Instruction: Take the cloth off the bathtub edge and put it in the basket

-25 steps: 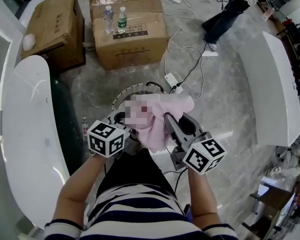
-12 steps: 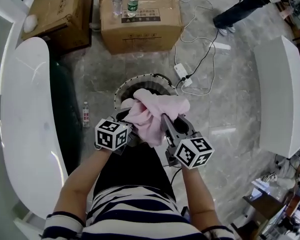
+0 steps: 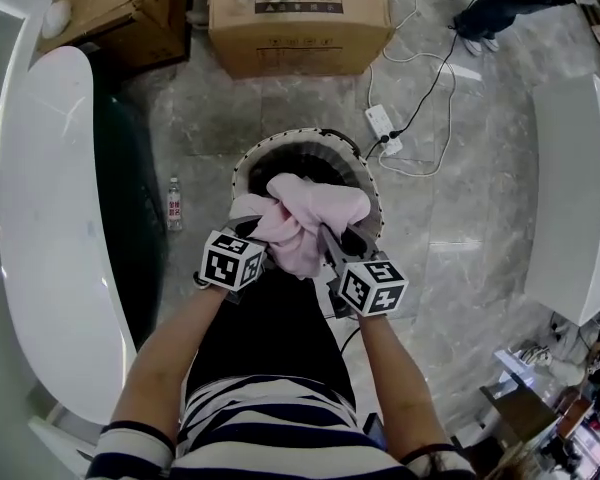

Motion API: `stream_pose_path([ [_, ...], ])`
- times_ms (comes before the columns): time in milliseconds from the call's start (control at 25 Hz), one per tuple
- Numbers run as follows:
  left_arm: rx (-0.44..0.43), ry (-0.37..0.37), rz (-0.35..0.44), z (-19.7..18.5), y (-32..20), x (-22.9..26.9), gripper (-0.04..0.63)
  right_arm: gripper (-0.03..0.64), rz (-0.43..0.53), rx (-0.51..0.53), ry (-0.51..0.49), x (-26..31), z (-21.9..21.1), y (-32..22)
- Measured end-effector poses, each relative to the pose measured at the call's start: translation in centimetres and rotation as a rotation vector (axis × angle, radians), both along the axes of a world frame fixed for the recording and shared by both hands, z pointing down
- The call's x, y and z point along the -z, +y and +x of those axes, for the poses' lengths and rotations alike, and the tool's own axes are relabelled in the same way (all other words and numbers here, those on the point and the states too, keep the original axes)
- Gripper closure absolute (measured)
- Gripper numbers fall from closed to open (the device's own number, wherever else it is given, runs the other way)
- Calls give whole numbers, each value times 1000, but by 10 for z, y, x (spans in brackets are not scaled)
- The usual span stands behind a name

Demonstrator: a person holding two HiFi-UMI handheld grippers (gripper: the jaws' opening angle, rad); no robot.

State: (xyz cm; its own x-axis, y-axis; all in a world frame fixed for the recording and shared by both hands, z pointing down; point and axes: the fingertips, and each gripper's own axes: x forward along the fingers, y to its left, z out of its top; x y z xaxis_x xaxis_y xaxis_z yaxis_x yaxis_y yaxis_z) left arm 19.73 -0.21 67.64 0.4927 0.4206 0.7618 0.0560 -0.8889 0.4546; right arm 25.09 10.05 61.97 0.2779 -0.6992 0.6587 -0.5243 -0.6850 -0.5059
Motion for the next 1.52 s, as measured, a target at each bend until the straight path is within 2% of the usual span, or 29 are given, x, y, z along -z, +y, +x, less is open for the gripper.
stream_pose_path([
  [120, -44, -51, 34, -3, 3, -20, 543, 489, -42, 34, 3, -28, -2, 2],
  [280, -145, -112, 105, -5, 10, -41, 543, 483, -111, 21, -30, -62, -3, 12],
  [600, -280, -140, 266, -12, 9, -51, 526, 471, -202, 31, -99, -88, -22, 18],
  [720, -266, -187, 226, -19, 12, -55, 474, 453, -249, 30, -156, -97, -29, 24],
  [840, -226, -205, 181, -21, 11, -54, 422, 446, -266, 7, -161, -97, -29, 29],
  [1000, -218, -191, 152, -21, 11, -44, 413, 445, -233, -12, -142, -82, -27, 22],
  [1080, -195, -180, 110, -22, 14, -37, 437, 482, -223, -13, -123, -75, -28, 19],
  [1160, -166, -152, 85, -21, 16, -27, 511, 539, -226, -18, -102, -70, -30, 17],
  [1240, -150, -121, 79, -23, 17, -17, 546, 564, -231, -25, -88, -66, -34, 17],
  [1520, -85, 7, 37, -26, 9, 27, 565, 583, -209, -80, -44, -41, -47, 18],
])
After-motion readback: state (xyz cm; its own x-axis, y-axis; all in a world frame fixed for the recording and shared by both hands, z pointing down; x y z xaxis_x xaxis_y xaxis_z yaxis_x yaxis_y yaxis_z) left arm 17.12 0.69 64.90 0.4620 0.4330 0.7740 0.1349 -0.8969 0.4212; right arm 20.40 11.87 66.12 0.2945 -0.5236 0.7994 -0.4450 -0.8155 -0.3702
